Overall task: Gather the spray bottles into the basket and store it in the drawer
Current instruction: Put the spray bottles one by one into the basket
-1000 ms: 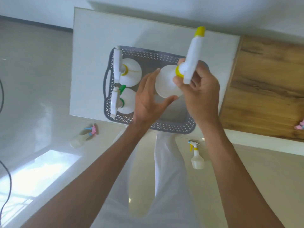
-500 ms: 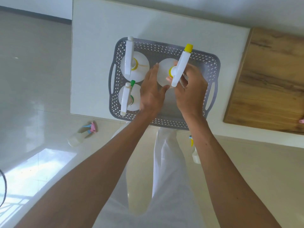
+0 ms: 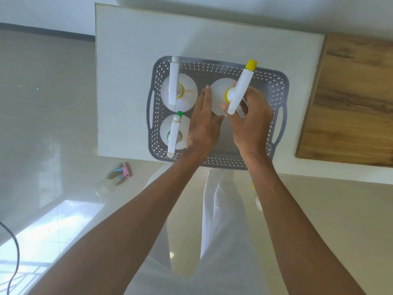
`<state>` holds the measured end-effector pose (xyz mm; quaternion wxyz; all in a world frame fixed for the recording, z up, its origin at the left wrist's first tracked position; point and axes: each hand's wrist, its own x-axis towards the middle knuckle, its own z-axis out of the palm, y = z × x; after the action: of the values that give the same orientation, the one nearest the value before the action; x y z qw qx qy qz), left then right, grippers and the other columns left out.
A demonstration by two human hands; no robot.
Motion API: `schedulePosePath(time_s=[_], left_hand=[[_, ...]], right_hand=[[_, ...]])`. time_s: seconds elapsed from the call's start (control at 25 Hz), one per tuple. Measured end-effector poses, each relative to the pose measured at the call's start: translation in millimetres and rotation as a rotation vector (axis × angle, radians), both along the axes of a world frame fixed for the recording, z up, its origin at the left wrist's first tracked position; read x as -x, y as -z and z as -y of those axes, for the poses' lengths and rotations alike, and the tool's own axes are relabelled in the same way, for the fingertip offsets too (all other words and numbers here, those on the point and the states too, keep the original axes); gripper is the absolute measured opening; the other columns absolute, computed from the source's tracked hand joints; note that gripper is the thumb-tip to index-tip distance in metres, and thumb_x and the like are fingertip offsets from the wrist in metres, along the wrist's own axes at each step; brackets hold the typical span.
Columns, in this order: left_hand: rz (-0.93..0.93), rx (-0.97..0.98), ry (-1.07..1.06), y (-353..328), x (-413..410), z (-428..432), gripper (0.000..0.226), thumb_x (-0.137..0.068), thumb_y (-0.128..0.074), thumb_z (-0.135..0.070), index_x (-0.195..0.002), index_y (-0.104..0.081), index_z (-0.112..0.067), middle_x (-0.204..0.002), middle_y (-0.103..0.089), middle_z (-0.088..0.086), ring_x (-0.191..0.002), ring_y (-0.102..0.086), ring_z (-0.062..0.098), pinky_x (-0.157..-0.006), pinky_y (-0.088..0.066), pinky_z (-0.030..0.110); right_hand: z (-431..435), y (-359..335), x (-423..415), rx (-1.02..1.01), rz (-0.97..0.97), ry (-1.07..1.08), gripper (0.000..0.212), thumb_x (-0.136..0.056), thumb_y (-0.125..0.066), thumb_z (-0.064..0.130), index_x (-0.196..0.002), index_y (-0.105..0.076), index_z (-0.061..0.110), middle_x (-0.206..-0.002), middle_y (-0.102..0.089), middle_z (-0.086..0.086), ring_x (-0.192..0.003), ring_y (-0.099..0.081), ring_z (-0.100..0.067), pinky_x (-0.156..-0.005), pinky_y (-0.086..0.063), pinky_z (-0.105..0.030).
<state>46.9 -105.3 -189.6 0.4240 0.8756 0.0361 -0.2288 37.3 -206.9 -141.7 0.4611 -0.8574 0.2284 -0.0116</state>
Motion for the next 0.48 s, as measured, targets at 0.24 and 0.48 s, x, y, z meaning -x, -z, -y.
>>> schedulePosePath(time_s=[0.24,0.48], left_hand=[[0.137,0.079,0.016,-41,60,-6,0.071,-0.096,-0.056,-0.005,-0.154,-0.017,0.003,-0.164,-0.019,0.017,-0.154,-0.018,0.025,-0.121,-0.031,0.03],[0.137,0.162,0.322,-76,118,25,0.055,-0.099,-0.054,-0.011,-0.151,-0.038,-0.01,-0.155,-0.038,0.004,-0.144,-0.035,0.01,-0.113,-0.024,0.007]], right_hand=[[20,-15,34,-0.039,-0.101,0.129,0.07,-0.079,-0.087,0.014,-0.141,-0.058,0.011,-0.15,-0.051,-0.005,-0.141,-0.048,-0.015,-0.112,-0.05,-0.038],[79,-37,92,-0.237,-0.012,0.615,0.048,-0.089,-0.077,0.012,-0.134,-0.062,0.014,-0.139,-0.063,0.0,-0.129,-0.06,-0.003,-0.106,-0.055,-0.028]])
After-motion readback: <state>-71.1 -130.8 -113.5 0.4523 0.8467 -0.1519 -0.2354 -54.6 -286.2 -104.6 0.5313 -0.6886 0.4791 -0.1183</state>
